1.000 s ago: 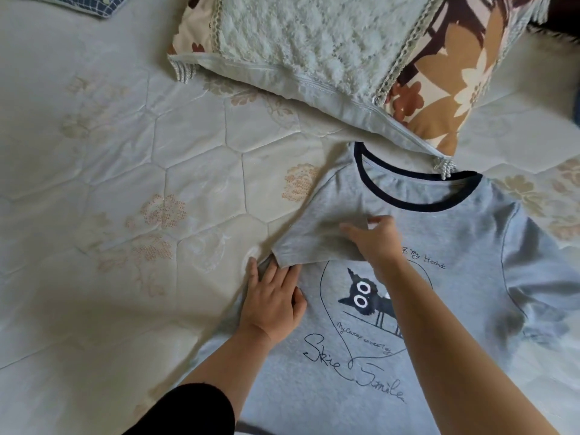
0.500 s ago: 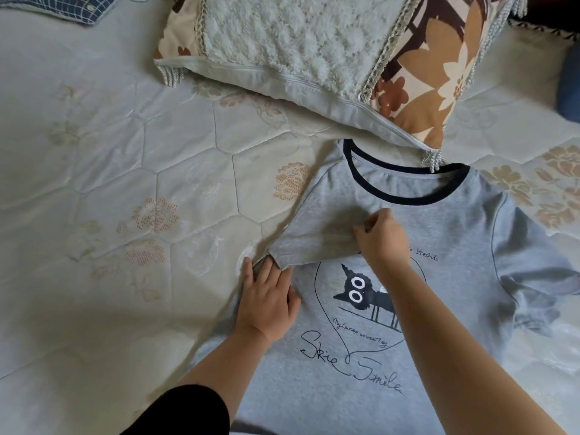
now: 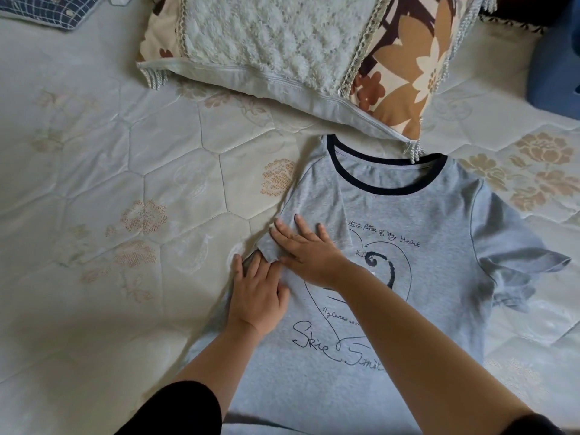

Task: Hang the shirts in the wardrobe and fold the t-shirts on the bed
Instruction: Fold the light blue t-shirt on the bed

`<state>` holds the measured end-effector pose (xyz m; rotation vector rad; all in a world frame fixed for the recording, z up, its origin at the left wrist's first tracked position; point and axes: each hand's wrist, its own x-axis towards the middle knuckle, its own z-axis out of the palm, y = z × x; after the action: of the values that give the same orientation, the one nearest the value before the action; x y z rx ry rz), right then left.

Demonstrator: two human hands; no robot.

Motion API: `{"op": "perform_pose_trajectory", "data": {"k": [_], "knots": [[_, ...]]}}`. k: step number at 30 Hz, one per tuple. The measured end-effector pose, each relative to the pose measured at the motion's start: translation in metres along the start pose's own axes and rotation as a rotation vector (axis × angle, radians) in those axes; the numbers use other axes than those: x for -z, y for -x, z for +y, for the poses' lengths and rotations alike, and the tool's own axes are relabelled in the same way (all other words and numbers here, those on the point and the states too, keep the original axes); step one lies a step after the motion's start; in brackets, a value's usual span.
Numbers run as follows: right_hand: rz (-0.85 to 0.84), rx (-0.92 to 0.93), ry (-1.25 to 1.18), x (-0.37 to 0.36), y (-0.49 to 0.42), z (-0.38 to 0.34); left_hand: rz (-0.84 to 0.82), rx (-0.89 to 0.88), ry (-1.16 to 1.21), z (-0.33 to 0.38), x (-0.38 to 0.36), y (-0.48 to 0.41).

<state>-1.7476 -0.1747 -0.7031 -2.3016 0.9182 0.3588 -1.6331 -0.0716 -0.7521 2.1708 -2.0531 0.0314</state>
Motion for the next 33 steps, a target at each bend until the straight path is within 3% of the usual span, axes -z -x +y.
{"op": "perform_pose_trajectory", "data": {"k": [4, 8, 10, 16, 20, 24, 29, 33], "knots": [[0.061, 0.031, -0.1, -0.014, 0.03, 0.005, -0.001, -0.02, -0.009, -0.002, 0.001, 0.002], [0.146, -0.042, -0.777, -0.018, 0.064, 0.005, 0.04, -0.032, 0.025, 0.0, 0.005, 0.003], [0.205, -0.141, -0.998, -0.013, 0.084, 0.013, 0.072, -0.03, 0.028, 0.0, 0.007, 0.005], [0.587, -0.37, -1.111, -0.011, 0.145, 0.066, 0.223, -0.008, 0.086, 0.031, 0.018, 0.023], [0.797, -0.557, -1.182, -0.022, 0.174, 0.101, 0.202, -0.202, 0.242, 0.089, 0.029, 0.006], [0.984, -0.698, -1.255, -0.022, 0.192, 0.121, -0.027, -0.34, 0.357, 0.157, 0.038, -0.032], [1.148, -0.976, -1.053, -0.027, 0.209, 0.153, -0.626, -0.336, 0.25, 0.216, 0.039, -0.073], [1.149, -1.149, -1.002, -0.026, 0.219, 0.169, -0.736, -0.241, 0.224, 0.231, 0.036, -0.094]]}}
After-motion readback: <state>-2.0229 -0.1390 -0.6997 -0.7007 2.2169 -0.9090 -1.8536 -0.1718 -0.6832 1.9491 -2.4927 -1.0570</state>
